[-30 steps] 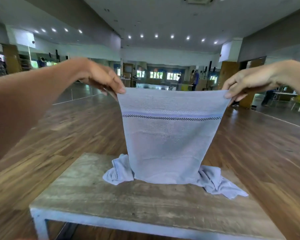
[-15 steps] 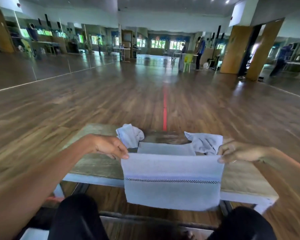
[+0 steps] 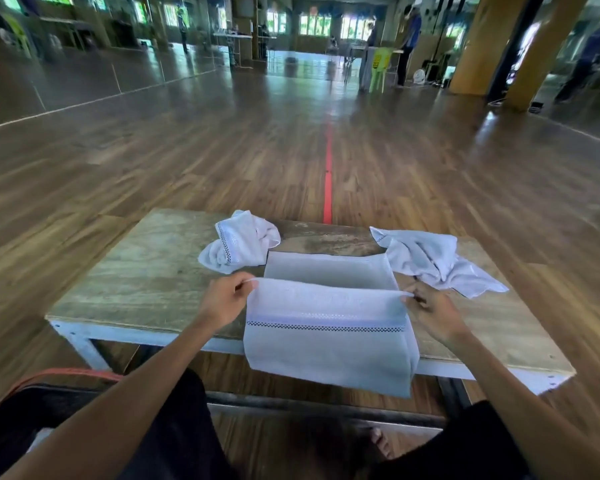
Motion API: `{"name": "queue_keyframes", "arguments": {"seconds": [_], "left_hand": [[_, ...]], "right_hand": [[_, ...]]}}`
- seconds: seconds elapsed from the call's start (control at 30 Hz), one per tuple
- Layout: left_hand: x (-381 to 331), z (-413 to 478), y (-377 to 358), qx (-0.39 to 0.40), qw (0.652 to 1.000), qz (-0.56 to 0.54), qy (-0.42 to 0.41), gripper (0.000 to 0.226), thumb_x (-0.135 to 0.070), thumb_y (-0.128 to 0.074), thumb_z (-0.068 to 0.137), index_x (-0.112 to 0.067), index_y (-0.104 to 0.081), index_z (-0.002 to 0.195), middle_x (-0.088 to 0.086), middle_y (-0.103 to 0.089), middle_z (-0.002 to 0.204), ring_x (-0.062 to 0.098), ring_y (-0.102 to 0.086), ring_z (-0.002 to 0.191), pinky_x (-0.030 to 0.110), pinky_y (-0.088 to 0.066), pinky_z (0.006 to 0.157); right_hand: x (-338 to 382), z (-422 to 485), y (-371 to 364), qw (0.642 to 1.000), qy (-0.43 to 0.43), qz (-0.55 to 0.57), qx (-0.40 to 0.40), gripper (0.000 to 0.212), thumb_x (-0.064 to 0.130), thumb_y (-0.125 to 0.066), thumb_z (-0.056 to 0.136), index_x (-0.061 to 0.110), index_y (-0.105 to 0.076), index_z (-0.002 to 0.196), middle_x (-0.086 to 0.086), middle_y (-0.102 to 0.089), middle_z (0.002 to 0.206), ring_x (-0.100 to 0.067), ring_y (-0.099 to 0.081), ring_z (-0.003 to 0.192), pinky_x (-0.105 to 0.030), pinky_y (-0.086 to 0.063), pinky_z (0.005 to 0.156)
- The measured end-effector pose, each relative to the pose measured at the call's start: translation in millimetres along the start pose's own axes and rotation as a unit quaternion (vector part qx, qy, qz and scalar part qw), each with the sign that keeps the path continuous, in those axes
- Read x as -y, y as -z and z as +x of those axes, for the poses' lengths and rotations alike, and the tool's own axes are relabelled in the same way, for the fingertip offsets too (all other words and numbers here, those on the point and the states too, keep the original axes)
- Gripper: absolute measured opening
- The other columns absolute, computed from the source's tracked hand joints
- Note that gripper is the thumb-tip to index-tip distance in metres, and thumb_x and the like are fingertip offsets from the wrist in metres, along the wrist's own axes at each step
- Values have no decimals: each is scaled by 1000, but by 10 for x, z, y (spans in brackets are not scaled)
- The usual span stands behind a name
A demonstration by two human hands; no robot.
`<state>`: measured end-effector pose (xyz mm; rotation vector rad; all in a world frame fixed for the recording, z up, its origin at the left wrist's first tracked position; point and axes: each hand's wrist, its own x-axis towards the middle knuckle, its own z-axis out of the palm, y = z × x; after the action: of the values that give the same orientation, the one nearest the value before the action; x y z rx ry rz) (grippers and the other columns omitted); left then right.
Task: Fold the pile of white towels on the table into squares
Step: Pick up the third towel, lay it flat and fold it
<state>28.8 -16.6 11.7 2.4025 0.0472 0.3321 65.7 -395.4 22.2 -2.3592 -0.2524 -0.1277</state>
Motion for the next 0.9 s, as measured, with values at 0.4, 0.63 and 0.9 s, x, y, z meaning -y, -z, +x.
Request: {"name": "queue_keyframes", "arguments": {"seconds": [0.4,0.63,0.9], "left_hand": [[398,43,-233,147,963,166,-155,39,-40,-32,94,-12,-60,91,9,-68,81,31,-62,77,31,-36,70],[466,-231,-86,108,942,217,-234,39,-44,-22,92,-17,-49,84,3,-60,63,29,-59,62,34,-35,100],[239,-21,-67,-8,984,33,-175,36,-46,-37,90,-18,-53,74,-3,-46,49,22,-51,46,30,-37,52]], "right_hand": [[-511,-47,-161,967,19,-211,140,18,25,-55,93,19,-58,110,-2,-72,105,-23,-66,98,-33,-39,90],[-403,-333,-53,969,45,-167,176,10,24,-60,91,34,-57,90,25,-66,74,-8,-61,81,-33,-40,83],[-34,-208,188,990,-2,126,66,9,0,-56,90,2,-61,84,-8,-63,77,-6,-54,70,-12,-40,64]]}}
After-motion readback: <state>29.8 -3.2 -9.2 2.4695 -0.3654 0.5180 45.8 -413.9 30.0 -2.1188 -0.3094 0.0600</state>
